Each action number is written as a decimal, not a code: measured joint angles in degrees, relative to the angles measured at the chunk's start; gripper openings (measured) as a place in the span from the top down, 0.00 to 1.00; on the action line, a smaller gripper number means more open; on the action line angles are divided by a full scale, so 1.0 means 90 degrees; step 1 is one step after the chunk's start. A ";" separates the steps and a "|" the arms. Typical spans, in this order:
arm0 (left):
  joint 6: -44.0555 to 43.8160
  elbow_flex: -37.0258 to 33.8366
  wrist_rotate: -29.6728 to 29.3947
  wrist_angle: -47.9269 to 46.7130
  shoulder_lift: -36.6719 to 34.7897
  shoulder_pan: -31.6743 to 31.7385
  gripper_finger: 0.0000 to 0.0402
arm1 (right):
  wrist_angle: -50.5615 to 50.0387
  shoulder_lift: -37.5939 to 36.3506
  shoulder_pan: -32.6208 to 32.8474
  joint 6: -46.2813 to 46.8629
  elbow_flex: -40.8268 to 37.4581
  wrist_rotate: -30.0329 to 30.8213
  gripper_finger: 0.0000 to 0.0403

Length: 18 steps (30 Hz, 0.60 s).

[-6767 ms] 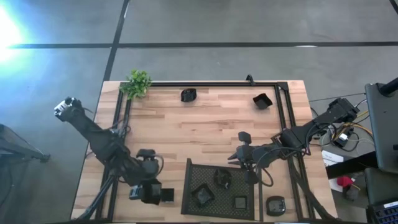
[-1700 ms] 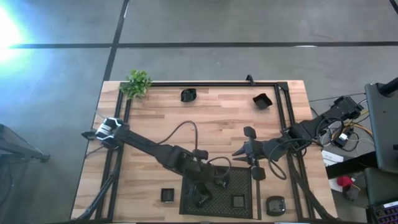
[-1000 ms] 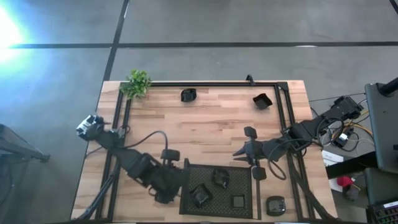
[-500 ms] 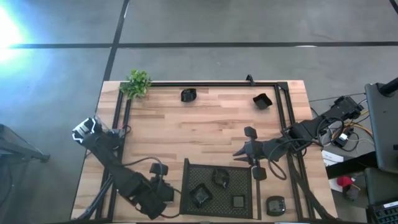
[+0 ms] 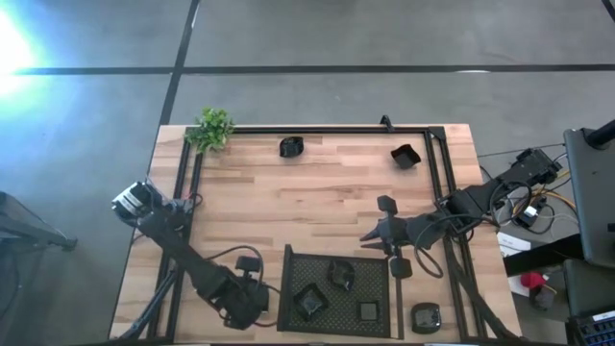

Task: Pick & Place Mini shaped plates
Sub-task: Stack the square plate on top of the other square plates on the shelf

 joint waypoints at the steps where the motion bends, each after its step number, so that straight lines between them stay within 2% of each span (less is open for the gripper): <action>1: -0.0053 -0.0107 -0.0002 0.0128 -0.0001 0.0003 0.86 | 0.0000 0.0000 0.0000 0.0000 0.0000 0.0000 0.85; 8: -0.0580 -0.0599 -0.0054 0.0484 -0.0002 0.0044 0.86 | 0.0000 0.0000 0.0000 -0.0022 0.0002 0.0002 0.85; 18: -0.0840 -0.0939 -0.0046 0.1102 -0.0005 0.0074 0.86 | 0.0000 0.0000 0.0000 -0.0022 0.0002 0.0005 0.85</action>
